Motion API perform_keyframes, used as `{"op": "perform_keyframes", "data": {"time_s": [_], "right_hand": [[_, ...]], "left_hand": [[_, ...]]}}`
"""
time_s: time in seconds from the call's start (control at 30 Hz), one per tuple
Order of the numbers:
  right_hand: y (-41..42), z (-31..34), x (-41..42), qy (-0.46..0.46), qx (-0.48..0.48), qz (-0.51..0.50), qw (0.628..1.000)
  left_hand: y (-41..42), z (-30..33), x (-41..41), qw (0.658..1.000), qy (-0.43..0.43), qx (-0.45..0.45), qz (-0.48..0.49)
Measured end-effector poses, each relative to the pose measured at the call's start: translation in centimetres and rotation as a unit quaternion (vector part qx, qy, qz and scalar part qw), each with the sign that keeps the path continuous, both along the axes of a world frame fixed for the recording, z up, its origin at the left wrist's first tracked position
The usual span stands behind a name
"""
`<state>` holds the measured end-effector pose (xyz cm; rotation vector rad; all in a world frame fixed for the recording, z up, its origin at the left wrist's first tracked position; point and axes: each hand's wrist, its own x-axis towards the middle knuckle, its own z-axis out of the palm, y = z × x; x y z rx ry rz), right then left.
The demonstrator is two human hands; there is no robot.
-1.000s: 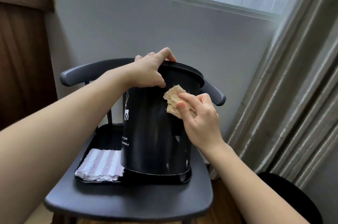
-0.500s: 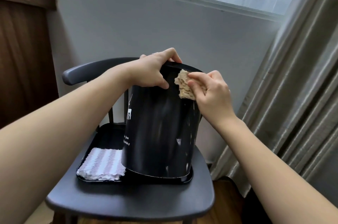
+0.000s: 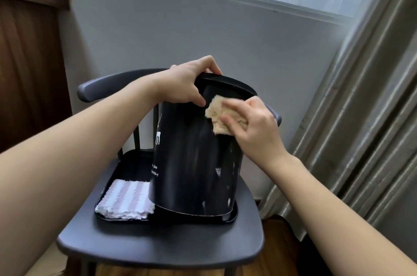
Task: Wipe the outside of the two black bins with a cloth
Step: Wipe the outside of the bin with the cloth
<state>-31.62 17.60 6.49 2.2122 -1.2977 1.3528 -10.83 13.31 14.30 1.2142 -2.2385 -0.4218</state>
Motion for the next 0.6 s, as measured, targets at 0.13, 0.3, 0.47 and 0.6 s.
{"op": "perform_keyframes", "data": {"time_s": [0.13,0.3,0.47,0.6], "right_hand": [[-0.9,1.3,0.1,-0.026,0.011,-0.016,0.999],[1.7,-2.3,-0.6,0.073,0.003,0.053,0.996],[0.9,-1.0,-0.3,0.04,-0.022,0.013,0.999],[1.1,-1.7,0.0,0.029,-0.018,0.008,0.999]], "left_hand": [[-0.1,0.0,0.0,1.0,0.003,0.0,0.0],[-0.3,-0.2,0.1,1.0,0.017,0.009,0.012],[-0.5,-0.3,0.1,1.0,0.023,0.007,0.014],[-0.7,-0.4,0.1,1.0,0.024,0.006,0.016]]}}
